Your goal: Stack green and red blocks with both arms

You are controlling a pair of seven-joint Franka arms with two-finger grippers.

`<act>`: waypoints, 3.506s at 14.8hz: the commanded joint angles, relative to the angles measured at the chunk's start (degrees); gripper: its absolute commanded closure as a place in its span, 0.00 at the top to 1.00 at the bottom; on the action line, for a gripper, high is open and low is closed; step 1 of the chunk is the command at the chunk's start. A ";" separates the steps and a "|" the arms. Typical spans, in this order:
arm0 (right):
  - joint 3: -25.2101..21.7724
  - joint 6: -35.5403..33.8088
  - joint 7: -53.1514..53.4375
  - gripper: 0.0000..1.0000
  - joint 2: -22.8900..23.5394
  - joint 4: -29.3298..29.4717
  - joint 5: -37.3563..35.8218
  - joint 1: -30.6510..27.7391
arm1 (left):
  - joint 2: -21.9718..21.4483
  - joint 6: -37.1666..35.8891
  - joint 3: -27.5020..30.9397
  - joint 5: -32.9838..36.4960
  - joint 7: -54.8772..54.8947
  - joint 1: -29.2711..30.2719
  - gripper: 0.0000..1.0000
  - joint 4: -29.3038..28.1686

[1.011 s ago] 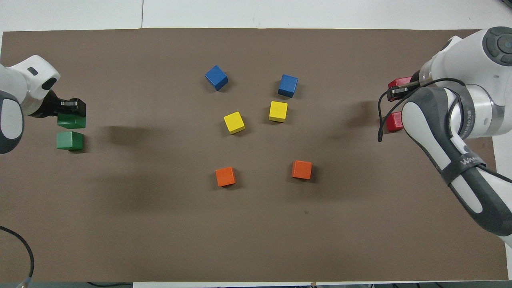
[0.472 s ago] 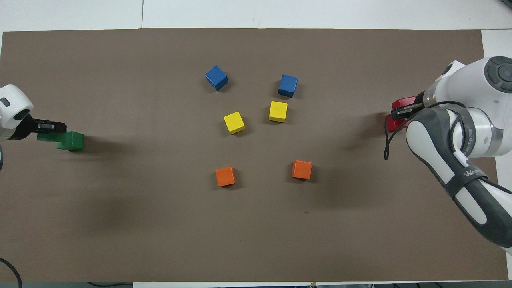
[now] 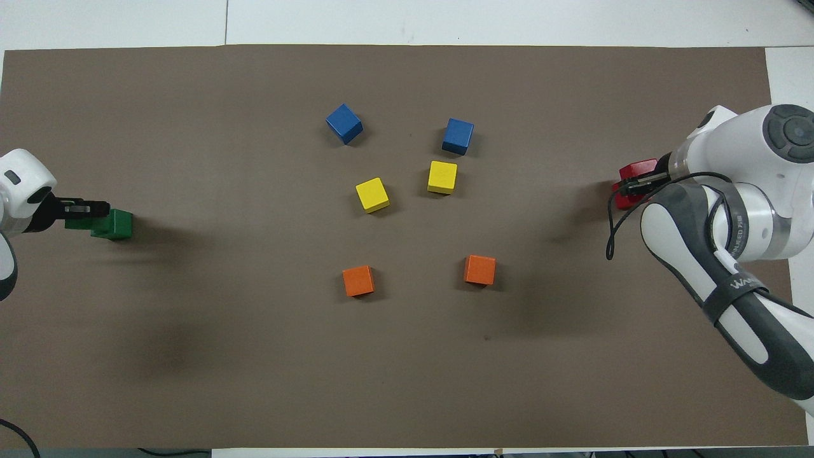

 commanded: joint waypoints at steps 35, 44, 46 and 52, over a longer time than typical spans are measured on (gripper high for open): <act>0.69 3.83 -2.57 0.72 -2.87 -5.52 1.43 -1.92 | -1.67 -13.21 -0.44 -0.25 -2.87 -3.01 1.00 10.53; 0.69 4.18 -2.40 1.00 -2.78 -5.43 1.43 -1.66 | -5.44 -34.92 -1.06 3.44 -13.66 -4.85 1.00 22.49; 0.78 3.92 -2.22 1.00 -2.52 -4.29 1.52 -1.57 | -6.94 -36.95 -1.15 3.44 -14.64 -5.03 1.00 22.58; 0.87 -5.45 4.19 1.00 -2.60 5.27 1.78 0.54 | -8.35 -45.21 -1.06 3.53 -14.82 -5.20 1.00 25.48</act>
